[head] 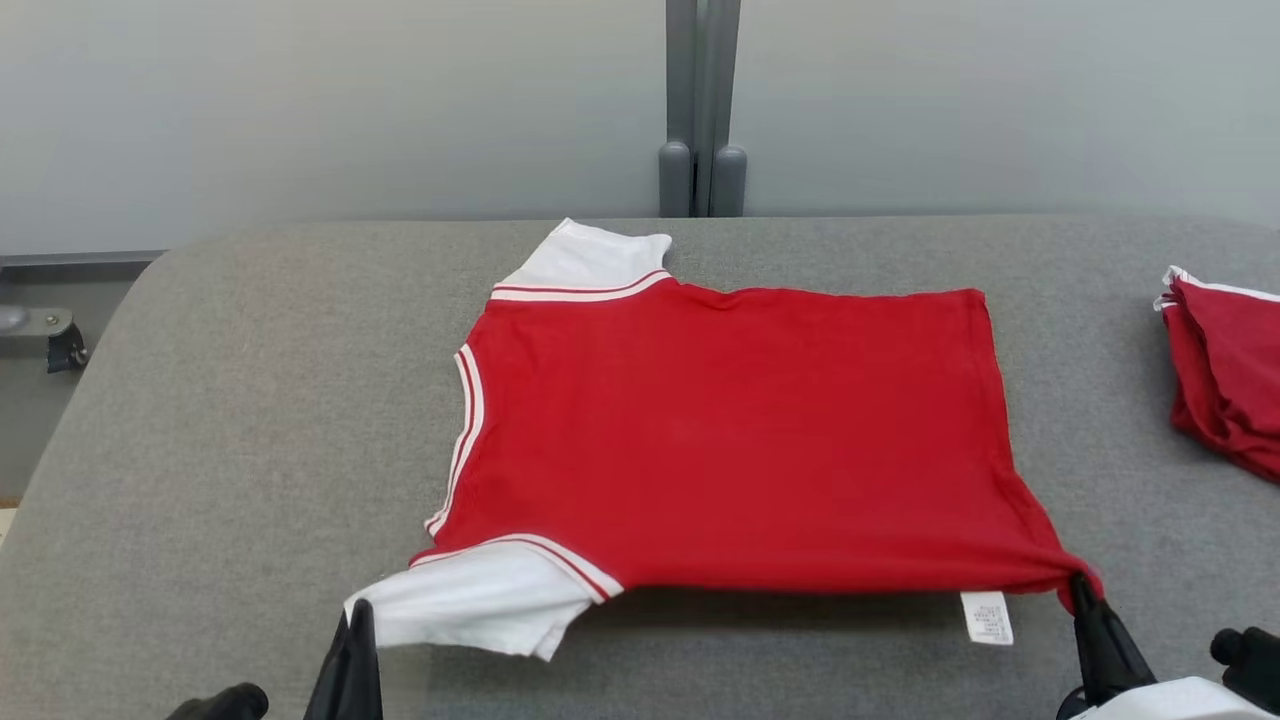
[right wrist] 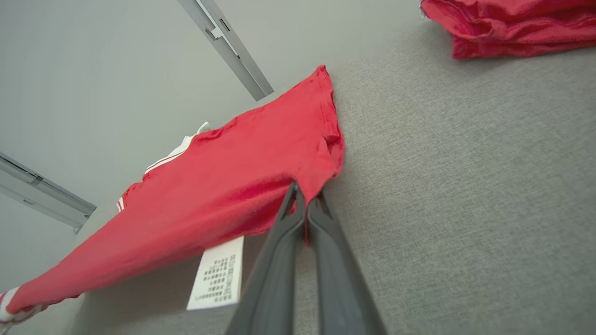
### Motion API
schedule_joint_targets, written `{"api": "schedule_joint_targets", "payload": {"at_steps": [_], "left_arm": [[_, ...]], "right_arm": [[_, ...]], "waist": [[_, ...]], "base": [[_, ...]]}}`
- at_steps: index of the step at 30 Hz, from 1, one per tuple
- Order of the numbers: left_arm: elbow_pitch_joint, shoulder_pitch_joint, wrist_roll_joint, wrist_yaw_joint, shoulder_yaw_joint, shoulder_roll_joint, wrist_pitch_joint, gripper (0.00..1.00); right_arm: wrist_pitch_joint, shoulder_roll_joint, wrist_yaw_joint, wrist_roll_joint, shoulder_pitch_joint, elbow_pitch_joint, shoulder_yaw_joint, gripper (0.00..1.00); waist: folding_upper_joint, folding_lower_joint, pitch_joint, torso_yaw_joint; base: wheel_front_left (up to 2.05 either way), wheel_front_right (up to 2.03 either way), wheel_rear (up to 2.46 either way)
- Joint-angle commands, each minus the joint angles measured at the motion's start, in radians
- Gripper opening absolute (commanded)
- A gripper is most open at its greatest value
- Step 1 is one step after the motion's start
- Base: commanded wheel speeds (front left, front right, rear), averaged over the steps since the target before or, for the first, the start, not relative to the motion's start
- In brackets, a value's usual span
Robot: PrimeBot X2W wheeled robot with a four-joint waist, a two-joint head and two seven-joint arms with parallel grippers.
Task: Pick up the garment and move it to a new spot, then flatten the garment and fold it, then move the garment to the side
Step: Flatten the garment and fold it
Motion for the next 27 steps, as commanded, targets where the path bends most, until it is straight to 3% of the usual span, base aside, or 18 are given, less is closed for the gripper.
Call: {"api": "schedule_joint_targets", "payload": {"at_steps": [1, 15, 20, 27], "left_arm": [[0.011, 0.017, -0.003, 0.004, -0.004, 0.003, 0.003, 0.00], [0.105, -0.126, -0.008, -0.022, -0.016, -0.002, -0.024, 0.00], [0.156, -0.265, -0.008, -0.037, -0.011, -0.007, -0.050, 0.00], [0.362, -0.502, -0.014, -0.055, 0.000, -0.011, -0.081, 0.00]], "right_arm": [[0.012, 0.003, -0.002, -0.010, 0.011, 0.011, 0.000, 0.00], [0.029, 0.021, -0.002, 0.010, -0.092, 0.102, 0.046, 0.00], [0.007, 0.019, -0.002, 0.038, -0.164, 0.111, 0.041, 0.00], [-0.017, 0.015, -0.002, 0.033, -0.349, 0.214, 0.047, 0.00]], "waist": [[0.0000, 0.0001, 0.009, -0.007], [0.0000, 0.0001, 0.092, -0.038], [0.0000, 0.0001, 0.134, -0.049], [0.0000, 0.0001, 0.222, -0.083]], "base": [[0.00, 0.00, 0.00], [0.00, 0.00, 0.00], [0.00, 0.00, 0.00], [0.00, 0.00, 0.00]]}}
